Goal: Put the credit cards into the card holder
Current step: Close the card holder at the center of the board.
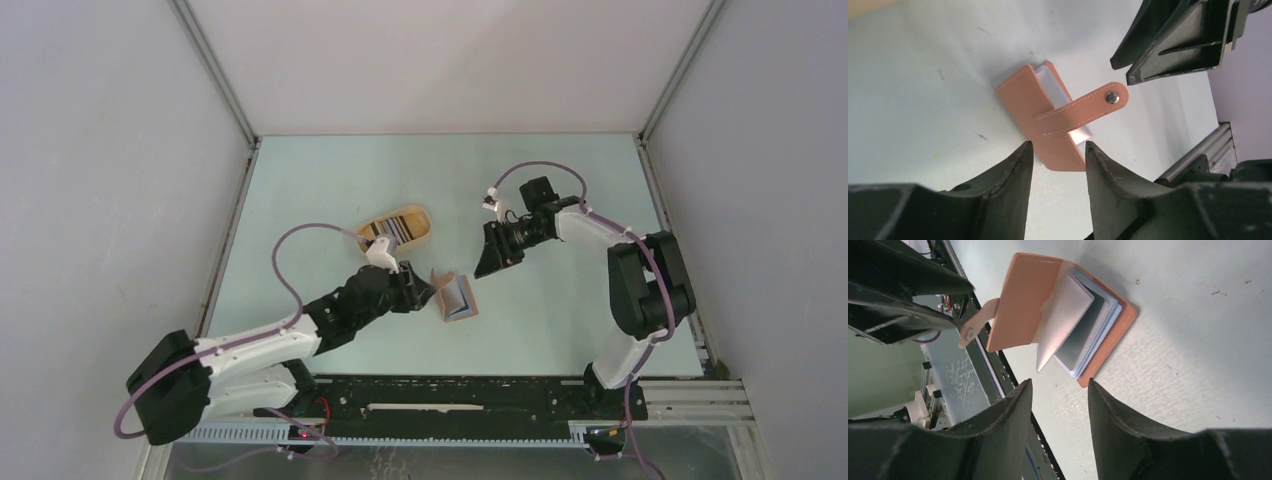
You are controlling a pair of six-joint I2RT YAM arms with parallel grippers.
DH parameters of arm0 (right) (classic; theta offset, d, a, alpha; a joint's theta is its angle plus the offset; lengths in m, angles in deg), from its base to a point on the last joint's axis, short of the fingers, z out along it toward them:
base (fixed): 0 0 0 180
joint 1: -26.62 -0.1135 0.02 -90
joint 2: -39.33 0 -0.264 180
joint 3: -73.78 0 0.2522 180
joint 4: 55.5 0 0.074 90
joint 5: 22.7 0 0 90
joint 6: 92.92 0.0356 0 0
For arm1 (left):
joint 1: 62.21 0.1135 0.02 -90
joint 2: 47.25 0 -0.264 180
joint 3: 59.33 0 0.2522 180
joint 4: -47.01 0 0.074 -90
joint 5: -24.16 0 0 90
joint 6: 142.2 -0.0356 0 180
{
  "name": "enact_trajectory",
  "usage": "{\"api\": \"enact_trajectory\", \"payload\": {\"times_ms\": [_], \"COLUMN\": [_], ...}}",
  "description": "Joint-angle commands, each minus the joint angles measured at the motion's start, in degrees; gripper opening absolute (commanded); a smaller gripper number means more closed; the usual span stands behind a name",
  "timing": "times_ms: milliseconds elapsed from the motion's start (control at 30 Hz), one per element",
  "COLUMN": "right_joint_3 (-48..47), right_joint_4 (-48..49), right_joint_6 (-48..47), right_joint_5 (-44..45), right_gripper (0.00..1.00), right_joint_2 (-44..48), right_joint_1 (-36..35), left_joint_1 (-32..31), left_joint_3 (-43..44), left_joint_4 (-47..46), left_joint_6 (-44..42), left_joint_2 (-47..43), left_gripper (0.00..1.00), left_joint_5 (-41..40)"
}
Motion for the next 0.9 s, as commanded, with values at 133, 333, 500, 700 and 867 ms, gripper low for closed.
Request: {"api": "enact_trajectory", "payload": {"times_ms": [133, 333, 500, 700, 867], "right_joint_3": [-1.6, -2.2, -2.9, -3.5, -3.6], "right_joint_4": [0.1, -0.5, -0.9, -0.9, -0.9], "right_joint_6": [1.4, 3.0, 3.5, 4.3, 4.4], "right_joint_5": [7.4, 8.7, 8.7, 8.0, 7.2], "right_gripper": [0.51, 0.39, 0.35, 0.32, 0.31], "right_joint_2": [-5.4, -8.8, -11.0, -12.2, -12.4], "right_joint_1": [-3.1, -4.0, -4.7, -5.1, -4.8], "left_joint_1": [0.2, 0.3, 0.6, 1.1, 1.1], "left_joint_3": [-0.6, 3.4, 7.2, 13.8, 18.0], "left_joint_4": [5.3, 5.3, 7.7, 8.6, 9.1], "left_joint_6": [1.0, 0.5, -0.9, -1.4, -1.1], "left_joint_2": [-1.7, 5.0, 8.1, 15.3, 21.1], "left_gripper": [0.32, 0.28, 0.29, 0.3, 0.31], "left_joint_5": [-6.9, -4.4, -1.9, 3.3, 6.4]}}
